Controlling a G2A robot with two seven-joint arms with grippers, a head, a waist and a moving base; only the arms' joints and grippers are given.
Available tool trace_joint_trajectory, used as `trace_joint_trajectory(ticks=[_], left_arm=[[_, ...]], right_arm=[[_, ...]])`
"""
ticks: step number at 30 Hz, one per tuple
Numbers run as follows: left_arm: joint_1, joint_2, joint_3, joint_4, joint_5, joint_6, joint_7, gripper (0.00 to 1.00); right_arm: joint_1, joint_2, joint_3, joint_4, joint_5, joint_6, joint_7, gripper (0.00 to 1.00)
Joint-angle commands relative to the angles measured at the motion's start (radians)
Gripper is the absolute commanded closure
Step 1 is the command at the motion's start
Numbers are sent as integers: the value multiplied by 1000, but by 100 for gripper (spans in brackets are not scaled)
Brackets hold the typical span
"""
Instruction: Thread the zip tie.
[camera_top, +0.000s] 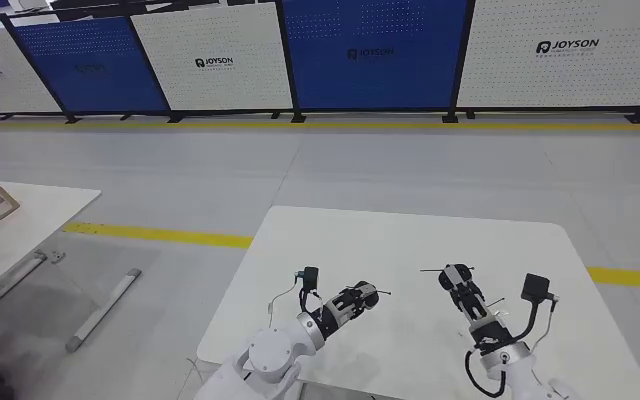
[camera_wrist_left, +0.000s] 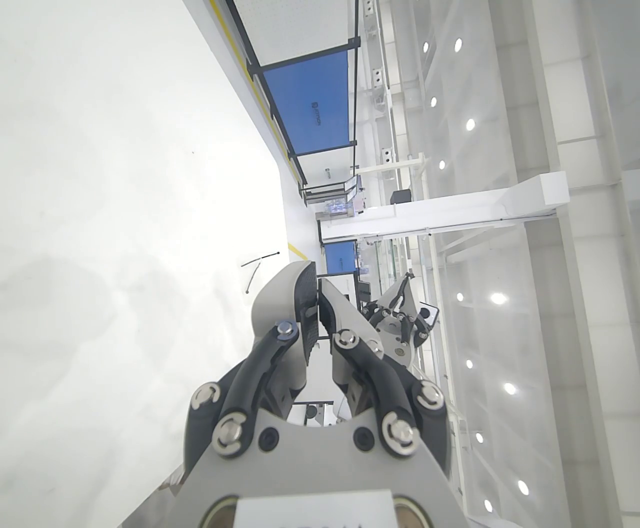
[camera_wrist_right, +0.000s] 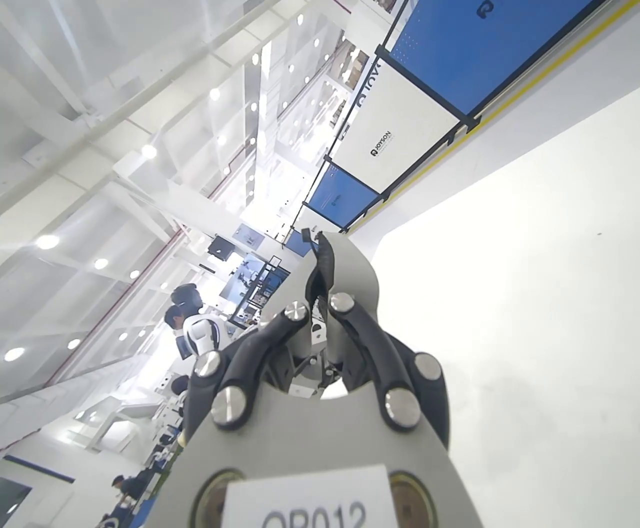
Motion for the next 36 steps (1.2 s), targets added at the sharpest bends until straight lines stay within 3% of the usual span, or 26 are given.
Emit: trace_joint_trajectory(ticks=[1,24,27,31,36], left_arm=[[0,0,0,0,0,0,0,100],[-2,-1,3,0,1,1,7,100],[-13,-3,21,-19,53,24,54,100],[-25,-8,61,-47,138,106,126,100],[-25,-9,63,-48,135,109,128,100]], right_arm=[[1,0,1,0,0,1,1,100],[1,0,1,0,0,1,1,100],[1,0,1,0,0,1,1,100],[1,0,1,0,0,1,1,100],[1,0,1,0,0,1,1,100]])
